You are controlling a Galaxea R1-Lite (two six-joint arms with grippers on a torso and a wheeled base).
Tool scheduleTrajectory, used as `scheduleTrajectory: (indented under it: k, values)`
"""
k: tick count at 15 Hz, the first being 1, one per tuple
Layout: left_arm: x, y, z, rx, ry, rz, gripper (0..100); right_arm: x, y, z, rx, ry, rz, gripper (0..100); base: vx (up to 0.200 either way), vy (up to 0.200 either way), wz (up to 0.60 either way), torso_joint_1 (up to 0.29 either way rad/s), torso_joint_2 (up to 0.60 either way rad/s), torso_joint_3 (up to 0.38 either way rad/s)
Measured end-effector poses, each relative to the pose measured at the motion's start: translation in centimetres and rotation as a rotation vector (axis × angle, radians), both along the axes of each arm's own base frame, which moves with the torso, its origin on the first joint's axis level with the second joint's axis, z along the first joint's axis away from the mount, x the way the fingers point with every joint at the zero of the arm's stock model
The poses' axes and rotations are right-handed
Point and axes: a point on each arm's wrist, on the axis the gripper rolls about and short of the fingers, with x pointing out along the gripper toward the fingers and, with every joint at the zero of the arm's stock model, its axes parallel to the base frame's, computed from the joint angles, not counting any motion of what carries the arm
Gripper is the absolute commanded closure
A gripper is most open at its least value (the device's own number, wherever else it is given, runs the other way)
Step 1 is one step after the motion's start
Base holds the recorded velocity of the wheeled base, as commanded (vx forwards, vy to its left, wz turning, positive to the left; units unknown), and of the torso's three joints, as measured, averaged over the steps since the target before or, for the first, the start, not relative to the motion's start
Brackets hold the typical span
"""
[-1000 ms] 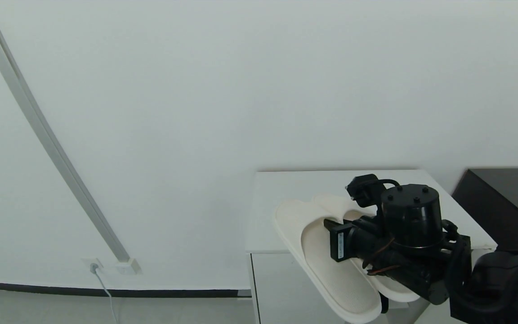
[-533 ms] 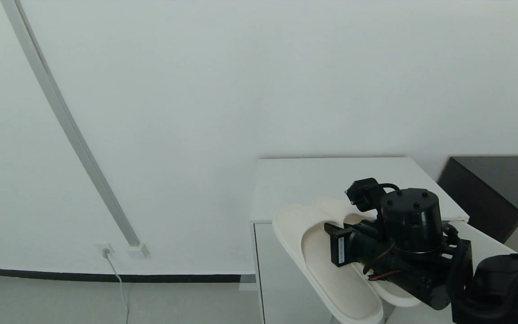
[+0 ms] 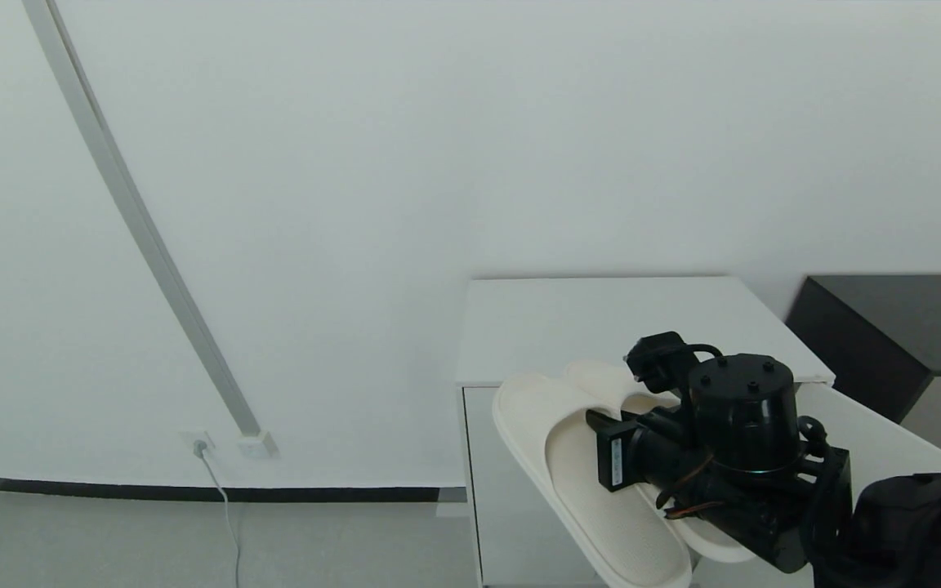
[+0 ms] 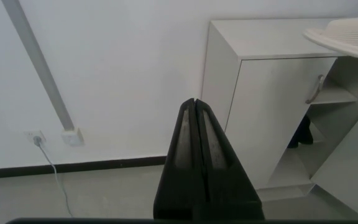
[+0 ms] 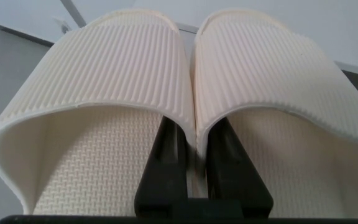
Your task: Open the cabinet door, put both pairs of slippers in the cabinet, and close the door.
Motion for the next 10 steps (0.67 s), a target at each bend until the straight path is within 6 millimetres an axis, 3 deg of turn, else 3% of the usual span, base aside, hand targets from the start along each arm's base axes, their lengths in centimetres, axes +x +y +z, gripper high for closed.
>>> scheduleTrajectory:
  k: [7, 10]
  values:
    - [0.0, 0.0, 0.01, 0.0, 0.0, 0.0, 100, 0.03, 0.22, -0.55, -0.012, 0.012, 0.004, 100, 0.0, 0.0, 0.0, 0.0, 0.0, 0.0]
    - [0.0, 0.0, 0.01, 0.0, 0.0, 0.0, 100, 0.03, 0.24, -0.59, -0.013, 0.012, 0.004, 100, 0.0, -0.2, 0.0, -0.002, 0.0, 0.004]
